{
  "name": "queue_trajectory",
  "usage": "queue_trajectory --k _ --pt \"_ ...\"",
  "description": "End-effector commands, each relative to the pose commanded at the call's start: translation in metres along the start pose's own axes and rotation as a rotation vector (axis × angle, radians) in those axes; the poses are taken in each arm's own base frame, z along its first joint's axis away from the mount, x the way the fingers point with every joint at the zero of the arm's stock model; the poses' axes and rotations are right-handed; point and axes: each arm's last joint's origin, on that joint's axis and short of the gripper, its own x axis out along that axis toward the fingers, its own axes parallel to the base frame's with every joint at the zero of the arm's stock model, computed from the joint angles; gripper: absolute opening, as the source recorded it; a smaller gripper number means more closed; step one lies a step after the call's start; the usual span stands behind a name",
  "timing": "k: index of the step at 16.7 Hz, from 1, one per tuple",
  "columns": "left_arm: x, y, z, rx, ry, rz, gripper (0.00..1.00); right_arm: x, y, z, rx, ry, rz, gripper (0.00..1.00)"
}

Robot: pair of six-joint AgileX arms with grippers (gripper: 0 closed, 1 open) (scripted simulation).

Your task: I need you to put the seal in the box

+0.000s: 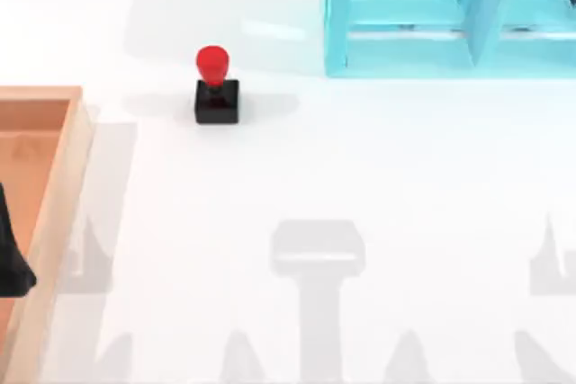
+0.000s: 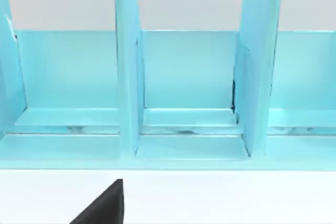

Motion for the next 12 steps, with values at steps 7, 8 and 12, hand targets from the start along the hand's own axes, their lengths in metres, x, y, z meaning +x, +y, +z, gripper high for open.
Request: queue_trajectory --k 7,8,12 --pt "0.003 -0.003 0.033 -0.038 0.065 -0.025 1.0 0.0 0.0 0.0 0.0 0.0 0.0 1.0" --pt "0.005 -0.003 0.047 -0.052 0.092 -0.032 1.0 0.0 0.0 0.0 0.0 0.0 0.0 1.0" --pt "0.037 -0.01 0.11 -0.112 0.261 -0.055 1.0 0.0 0.0 0.0 0.0 0.0 0.0 1.0"
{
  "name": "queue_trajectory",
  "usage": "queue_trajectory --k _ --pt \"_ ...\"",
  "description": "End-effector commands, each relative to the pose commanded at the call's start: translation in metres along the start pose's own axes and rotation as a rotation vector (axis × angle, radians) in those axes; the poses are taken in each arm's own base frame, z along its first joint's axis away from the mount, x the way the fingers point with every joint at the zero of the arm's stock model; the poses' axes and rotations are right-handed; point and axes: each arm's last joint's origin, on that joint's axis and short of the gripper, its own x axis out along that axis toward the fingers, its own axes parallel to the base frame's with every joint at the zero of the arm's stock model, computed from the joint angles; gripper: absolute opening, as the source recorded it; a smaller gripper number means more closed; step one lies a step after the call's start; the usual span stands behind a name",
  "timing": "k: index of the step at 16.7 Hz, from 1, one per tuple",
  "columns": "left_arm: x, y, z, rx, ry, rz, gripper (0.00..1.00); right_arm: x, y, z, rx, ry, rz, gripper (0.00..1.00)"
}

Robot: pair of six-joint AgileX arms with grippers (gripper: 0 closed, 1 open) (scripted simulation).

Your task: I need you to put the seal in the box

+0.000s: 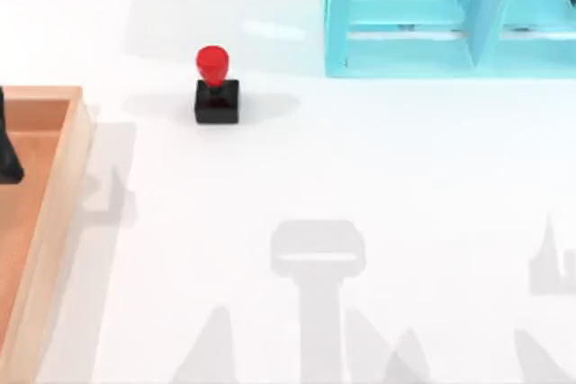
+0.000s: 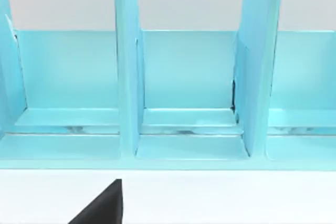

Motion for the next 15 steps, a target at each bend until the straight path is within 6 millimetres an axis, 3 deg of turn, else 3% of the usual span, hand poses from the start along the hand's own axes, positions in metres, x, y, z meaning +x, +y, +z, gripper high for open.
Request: queue_trajectory --k 2,4,7,11,15 --pt "0.025 -0.009 0.035 -0.028 0.121 -0.003 1.0 0.0 0.0 0.0 0.0 0.0 0.0 1.0" --pt "0.063 -0.02 0.063 -0.049 0.257 0.001 1.0 0.0 0.0 0.0 0.0 0.0 0.0 1.0" --pt "0.134 -0.041 0.083 -0.062 0.473 0.017 1.0 0.0 0.0 0.0 0.0 0.0 0.0 1.0" --pt "0.221 -0.075 0.074 -0.044 0.726 0.048 1.0 0.0 0.0 0.0 0.0 0.0 0.0 1.0" --pt "0.275 -0.108 0.054 -0.004 0.893 0.077 1.0 0.0 0.0 0.0 0.0 0.0 0.0 1.0"
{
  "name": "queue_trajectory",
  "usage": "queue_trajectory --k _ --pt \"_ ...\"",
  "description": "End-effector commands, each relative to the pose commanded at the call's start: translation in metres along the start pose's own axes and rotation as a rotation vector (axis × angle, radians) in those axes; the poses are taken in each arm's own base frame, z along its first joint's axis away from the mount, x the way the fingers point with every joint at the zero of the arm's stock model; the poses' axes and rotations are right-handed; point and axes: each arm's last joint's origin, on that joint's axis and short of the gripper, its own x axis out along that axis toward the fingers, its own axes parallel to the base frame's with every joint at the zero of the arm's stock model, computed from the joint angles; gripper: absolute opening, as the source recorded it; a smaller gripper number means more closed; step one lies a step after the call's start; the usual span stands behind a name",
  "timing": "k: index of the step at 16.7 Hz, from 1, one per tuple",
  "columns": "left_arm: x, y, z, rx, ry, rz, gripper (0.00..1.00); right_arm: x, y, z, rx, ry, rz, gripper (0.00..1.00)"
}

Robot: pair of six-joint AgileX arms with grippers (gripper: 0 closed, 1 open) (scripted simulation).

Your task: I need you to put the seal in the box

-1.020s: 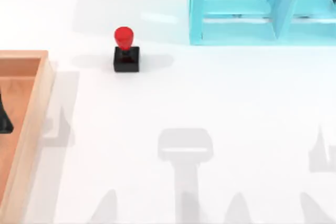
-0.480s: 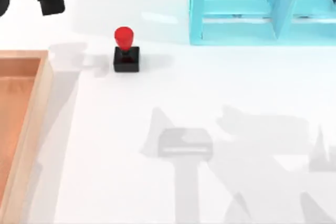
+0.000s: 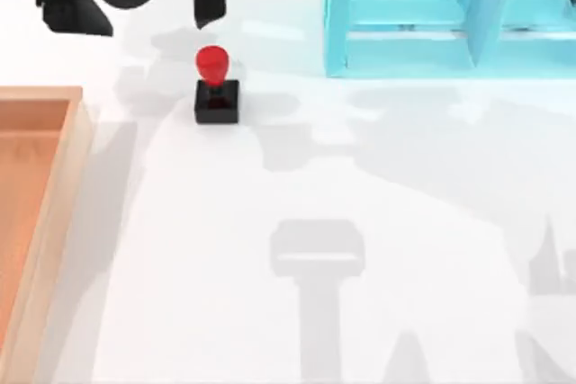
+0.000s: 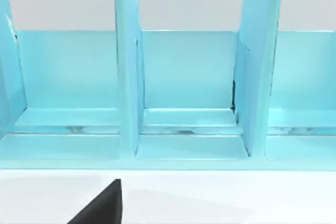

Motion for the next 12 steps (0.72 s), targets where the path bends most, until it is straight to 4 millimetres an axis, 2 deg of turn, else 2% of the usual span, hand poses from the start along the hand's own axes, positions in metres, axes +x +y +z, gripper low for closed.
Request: queue_trajectory --k 6,12 --pt "0.037 -0.041 0.015 0.046 0.107 0.046 1.0 0.0 0.0 0.0 0.0 0.0 0.0 1.0" --pt "0.04 -0.053 0.018 0.062 0.115 0.054 1.0 0.0 0.0 0.0 0.0 0.0 0.0 1.0"
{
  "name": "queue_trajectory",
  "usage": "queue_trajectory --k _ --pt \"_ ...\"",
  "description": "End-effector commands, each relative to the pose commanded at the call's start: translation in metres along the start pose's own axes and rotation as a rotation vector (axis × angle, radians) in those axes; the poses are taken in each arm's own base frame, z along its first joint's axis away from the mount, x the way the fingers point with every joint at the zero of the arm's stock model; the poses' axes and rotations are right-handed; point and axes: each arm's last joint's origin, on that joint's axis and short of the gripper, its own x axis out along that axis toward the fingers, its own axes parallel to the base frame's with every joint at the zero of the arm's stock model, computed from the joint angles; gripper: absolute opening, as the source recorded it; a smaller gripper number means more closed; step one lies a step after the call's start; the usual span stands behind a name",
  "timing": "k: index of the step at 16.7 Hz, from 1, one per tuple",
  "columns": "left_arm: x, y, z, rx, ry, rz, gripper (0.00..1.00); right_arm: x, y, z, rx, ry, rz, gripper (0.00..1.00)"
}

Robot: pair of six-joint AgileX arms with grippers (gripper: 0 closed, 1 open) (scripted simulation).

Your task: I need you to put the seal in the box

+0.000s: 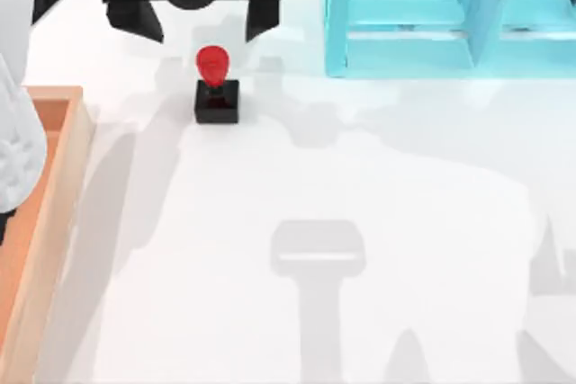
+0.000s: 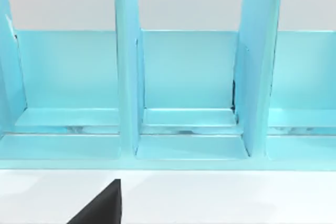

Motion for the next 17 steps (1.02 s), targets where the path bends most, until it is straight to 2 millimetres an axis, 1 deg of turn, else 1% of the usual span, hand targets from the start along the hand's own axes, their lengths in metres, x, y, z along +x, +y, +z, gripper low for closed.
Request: queue_trajectory --k 5,6,8,12,13,14,17 --pt "0.001 0.002 0.001 -0.004 0.0 0.0 1.0 0.0 0.0 0.0 0.0 0.0 0.0 1.0" --pt "0.007 0.002 0.001 -0.001 0.003 0.001 1.0 0.0 0.0 0.0 0.0 0.0 0.0 1.0" --pt "0.027 0.001 0.002 0.001 0.003 0.001 1.0 0.0 0.0 0.0 0.0 0.0 0.0 1.0" --pt "0.081 0.0 0.002 -0.001 -0.006 -0.002 1.0 0.0 0.0 0.0 0.0 0.0 0.0 1.0" --pt "0.091 0.0 0.001 0.0 -0.004 -0.001 1.0 0.0 0.0 0.0 0.0 0.0 0.0 1.0" --pt "0.098 0.0 0.0 0.0 -0.001 0.0 1.0 0.0 0.0 0.0 0.0 0.0 0.0 1.0" --pt "0.1 0.0 0.0 0.0 0.0 0.0 1.0 0.0 0.0 0.0 0.0 0.0 0.0 1.0"
